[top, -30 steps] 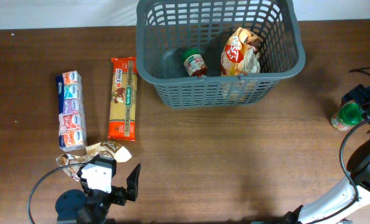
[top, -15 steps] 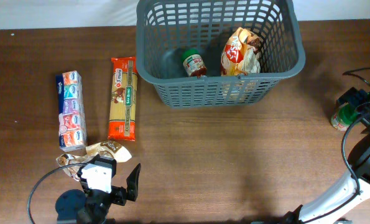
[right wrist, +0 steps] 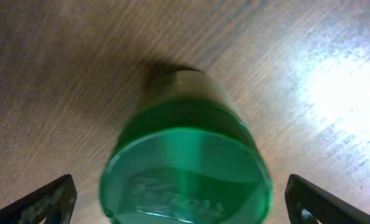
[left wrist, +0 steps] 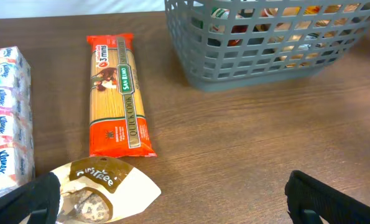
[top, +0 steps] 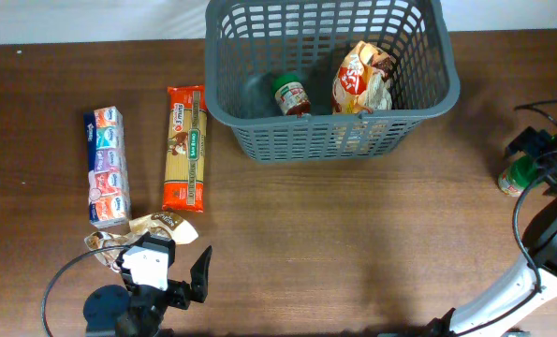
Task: Pack container
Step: 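Lower the right gripper around the green-lidded jar and close on it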
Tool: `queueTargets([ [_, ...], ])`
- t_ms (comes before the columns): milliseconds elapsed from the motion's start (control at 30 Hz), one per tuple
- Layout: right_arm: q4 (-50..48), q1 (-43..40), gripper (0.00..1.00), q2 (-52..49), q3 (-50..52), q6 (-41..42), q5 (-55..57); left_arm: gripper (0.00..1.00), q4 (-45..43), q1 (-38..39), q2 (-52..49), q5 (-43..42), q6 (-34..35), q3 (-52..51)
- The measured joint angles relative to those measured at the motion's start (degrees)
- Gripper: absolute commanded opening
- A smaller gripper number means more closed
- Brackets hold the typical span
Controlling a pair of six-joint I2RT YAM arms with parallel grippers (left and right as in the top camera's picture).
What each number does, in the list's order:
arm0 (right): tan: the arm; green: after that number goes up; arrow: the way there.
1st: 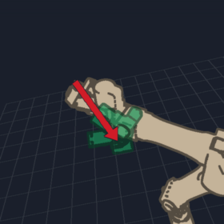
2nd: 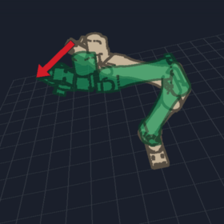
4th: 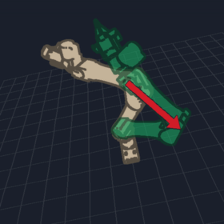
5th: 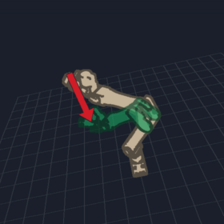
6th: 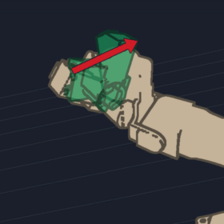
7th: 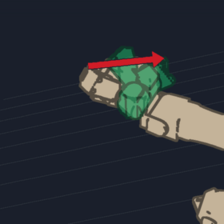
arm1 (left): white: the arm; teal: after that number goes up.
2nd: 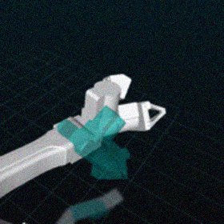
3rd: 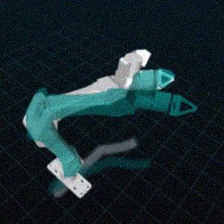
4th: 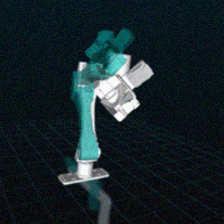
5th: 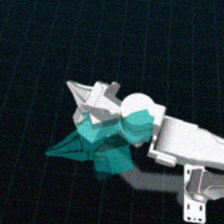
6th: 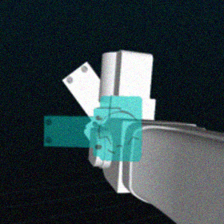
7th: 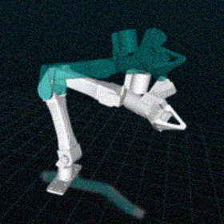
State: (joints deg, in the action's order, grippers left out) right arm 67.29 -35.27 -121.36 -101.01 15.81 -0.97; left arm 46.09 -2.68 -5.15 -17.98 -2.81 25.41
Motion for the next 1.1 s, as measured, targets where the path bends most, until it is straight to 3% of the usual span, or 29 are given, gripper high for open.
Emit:
queueTargets([
  [1100,-1.0,1.1,0.99,-5.7,0.0,-1.4,1.8,0.99,0.0,0.0,0.0,0.0,0.0,0.0],
])
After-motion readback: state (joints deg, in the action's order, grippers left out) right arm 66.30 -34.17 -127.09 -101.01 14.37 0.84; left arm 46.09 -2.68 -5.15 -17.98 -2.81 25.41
